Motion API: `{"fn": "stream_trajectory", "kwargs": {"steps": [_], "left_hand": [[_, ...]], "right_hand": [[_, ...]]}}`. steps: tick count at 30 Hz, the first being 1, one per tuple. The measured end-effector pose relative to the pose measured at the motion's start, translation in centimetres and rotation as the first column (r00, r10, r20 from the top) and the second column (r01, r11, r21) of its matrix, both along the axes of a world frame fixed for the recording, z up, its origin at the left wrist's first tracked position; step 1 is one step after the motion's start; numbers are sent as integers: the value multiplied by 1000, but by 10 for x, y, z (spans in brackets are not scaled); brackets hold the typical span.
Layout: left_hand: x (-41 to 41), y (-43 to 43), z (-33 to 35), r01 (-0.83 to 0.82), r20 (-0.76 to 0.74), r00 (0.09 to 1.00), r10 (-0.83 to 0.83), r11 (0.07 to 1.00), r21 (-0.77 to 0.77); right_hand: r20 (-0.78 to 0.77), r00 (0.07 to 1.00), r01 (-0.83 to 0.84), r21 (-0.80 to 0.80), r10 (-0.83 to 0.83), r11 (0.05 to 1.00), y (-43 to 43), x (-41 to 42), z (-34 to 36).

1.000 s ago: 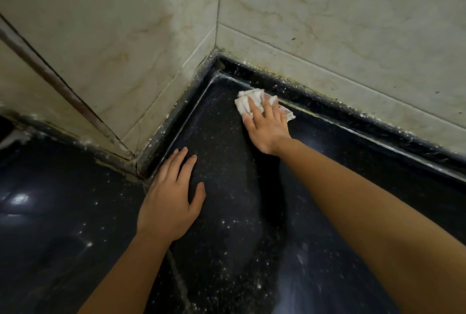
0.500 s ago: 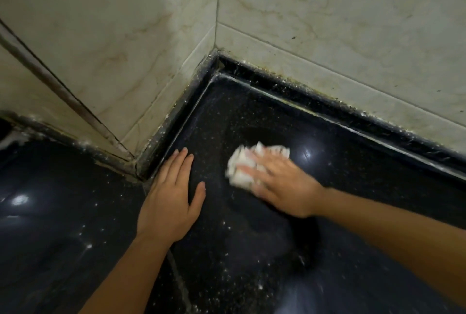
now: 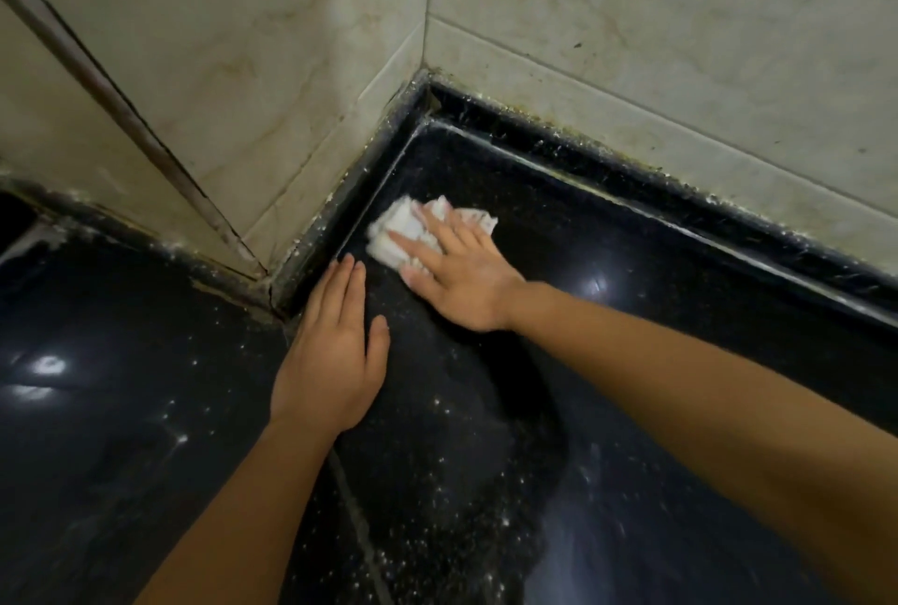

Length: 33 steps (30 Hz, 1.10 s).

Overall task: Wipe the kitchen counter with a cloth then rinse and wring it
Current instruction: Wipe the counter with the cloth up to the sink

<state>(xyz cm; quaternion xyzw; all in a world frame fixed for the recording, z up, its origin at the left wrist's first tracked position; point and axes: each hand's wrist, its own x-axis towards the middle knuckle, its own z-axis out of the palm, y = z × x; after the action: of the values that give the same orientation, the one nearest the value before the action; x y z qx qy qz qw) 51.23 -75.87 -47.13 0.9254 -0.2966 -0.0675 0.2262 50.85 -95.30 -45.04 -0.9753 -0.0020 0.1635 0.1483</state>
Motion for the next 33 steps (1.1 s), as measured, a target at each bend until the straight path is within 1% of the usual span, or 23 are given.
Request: {"fn": "stream_trajectory", "kwargs": {"steps": [2,5,9,11,13,15,17,19,21,24,29,33], "left_hand": [[-1,0,3,-7,-8,1000,6,1000,-25],[-3,1,7,-18,-1,1000,18,999,-30],[-6,0,6,-17,44,999,13,995,96],[-11,0,9,-8,89,996,-7,985,173],[-20,4,13,10,123,992,-38,976,218],[-39,9,20,27,140,988,-57,978,206],[-64,15,26,34,134,989,-60,982,186],[-92,22,30,37,125,990,-60,983,180],[-123,30,31,27,113,992,-48,984,176],[-170,40,32,-5,85,996,-8,988,153],[-248,67,32,-63,77,996,52,985,159],[-301,98,27,-216,50,976,211,961,170]], "right_hand": [[-2,998,-65,19,65,998,10,-37,0],[-24,995,-96,1,96,995,17,-82,-1],[-57,985,-166,-12,165,986,11,-139,2],[-92,991,-103,-17,101,995,-2,-166,6],[-130,991,31,-61,-39,998,-19,-190,11],[-157,970,167,-112,-183,980,-36,-212,15],[-184,938,272,-132,-294,953,-42,-233,20],[-210,909,343,-114,-360,932,-34,-250,23],[-217,902,363,-89,-373,928,-17,-263,25],[-213,926,308,-52,-311,950,13,-280,25],[-171,978,115,-37,-120,993,62,-314,19],[-153,984,-97,-49,88,994,77,-349,17]]}}
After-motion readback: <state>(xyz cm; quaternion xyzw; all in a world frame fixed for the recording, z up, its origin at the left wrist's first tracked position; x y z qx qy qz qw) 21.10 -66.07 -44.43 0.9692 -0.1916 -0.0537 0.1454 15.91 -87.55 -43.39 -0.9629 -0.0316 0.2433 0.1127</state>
